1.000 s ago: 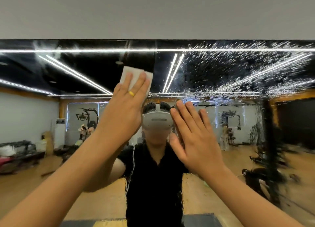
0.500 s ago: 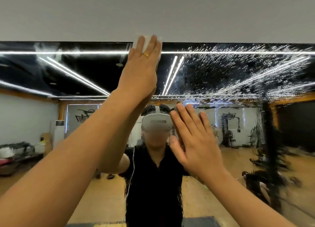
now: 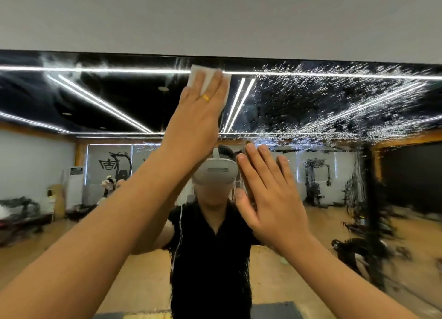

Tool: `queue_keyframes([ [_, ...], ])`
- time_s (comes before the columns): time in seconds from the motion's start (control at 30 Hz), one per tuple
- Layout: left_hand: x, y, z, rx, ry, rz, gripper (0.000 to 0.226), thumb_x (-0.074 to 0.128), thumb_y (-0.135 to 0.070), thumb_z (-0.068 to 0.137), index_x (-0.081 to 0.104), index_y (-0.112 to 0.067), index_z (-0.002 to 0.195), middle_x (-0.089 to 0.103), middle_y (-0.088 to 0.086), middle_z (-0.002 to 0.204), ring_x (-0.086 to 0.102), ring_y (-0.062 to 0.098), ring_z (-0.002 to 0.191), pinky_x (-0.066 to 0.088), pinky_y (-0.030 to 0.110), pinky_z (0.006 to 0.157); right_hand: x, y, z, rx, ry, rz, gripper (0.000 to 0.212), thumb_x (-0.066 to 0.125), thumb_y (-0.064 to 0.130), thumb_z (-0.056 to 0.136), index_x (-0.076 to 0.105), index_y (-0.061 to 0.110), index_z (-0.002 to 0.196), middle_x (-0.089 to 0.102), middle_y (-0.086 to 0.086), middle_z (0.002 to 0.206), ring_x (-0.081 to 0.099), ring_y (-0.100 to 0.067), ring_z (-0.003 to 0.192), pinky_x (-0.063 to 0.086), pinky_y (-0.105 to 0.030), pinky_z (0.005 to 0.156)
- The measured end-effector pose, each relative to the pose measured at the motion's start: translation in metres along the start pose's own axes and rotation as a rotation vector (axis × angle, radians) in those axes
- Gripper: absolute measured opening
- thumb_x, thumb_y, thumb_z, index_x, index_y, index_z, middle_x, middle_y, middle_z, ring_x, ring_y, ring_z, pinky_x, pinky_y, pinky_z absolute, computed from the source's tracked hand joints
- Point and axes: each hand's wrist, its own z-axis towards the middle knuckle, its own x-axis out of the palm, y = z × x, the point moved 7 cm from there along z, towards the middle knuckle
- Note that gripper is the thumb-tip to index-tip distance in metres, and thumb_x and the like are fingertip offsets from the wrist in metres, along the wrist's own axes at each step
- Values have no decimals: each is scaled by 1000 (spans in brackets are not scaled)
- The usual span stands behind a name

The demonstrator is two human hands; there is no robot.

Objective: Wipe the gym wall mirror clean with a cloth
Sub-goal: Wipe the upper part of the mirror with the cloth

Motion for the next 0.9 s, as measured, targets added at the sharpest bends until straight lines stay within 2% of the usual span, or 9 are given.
queue_keyframes([
  [0.13,-4,-2,42,-16,-27,31,75,34,2,100,2,-15,166,-3,5,174,-8,32,159,-2,45,127,0,-1,-1,-3,16,0,65,44,38,102,32,13,161,22,-6,170,14,-24,159,16,-53,127],
  [0.3,1,-4,26,2,-27,26,75,37,-2,100,4,-14,166,0,5,174,-6,32,159,-6,42,125,2,1,0,-10,15,-2,65,45,38,102,32,13,161,23,-7,170,15,-25,159,18,-55,126],
  [0.4,7,-5,-3,23,-40,7,70,44,-6,103,12,-13,166,8,7,173,1,33,159,-1,44,126,2,0,1,-15,19,16,65,48,37,102,33,13,161,23,-7,170,14,-24,159,19,-57,126],
  [0.5,10,-3,-30,44,-45,11,74,51,-6,101,15,-11,165,10,7,173,3,34,159,0,45,125,0,-2,2,-53,71,79,65,46,38,102,33,14,161,21,-5,170,11,-22,159,13,-54,127],
  [0.6,11,-7,-47,76,-45,12,73,53,-2,99,19,-9,164,17,9,172,11,38,158,12,53,125,-17,-21,-3,-165,114,53,63,42,38,103,34,13,160,24,-6,169,15,-21,159,8,-51,129],
  [0.67,10,-11,-47,80,-28,7,70,50,-2,101,21,-9,164,19,9,171,13,39,157,17,56,124,-34,-42,-12,-224,117,36,61,41,36,102,37,12,159,27,-7,168,20,-22,158,11,-51,128],
  [0.77,5,-13,-28,82,0,-14,65,43,-6,104,19,-10,164,17,7,172,9,36,159,13,54,126,-40,-69,-29,-352,171,-29,62,47,34,100,38,12,158,30,-8,167,24,-26,157,17,-53,127],
  [0.9,-1,-13,23,45,7,-9,62,32,-12,110,6,-17,166,3,0,174,-5,29,160,-5,41,124,-27,-82,-41,-375,205,-86,64,44,36,102,32,13,161,23,-9,170,19,-28,158,17,-56,126],
])
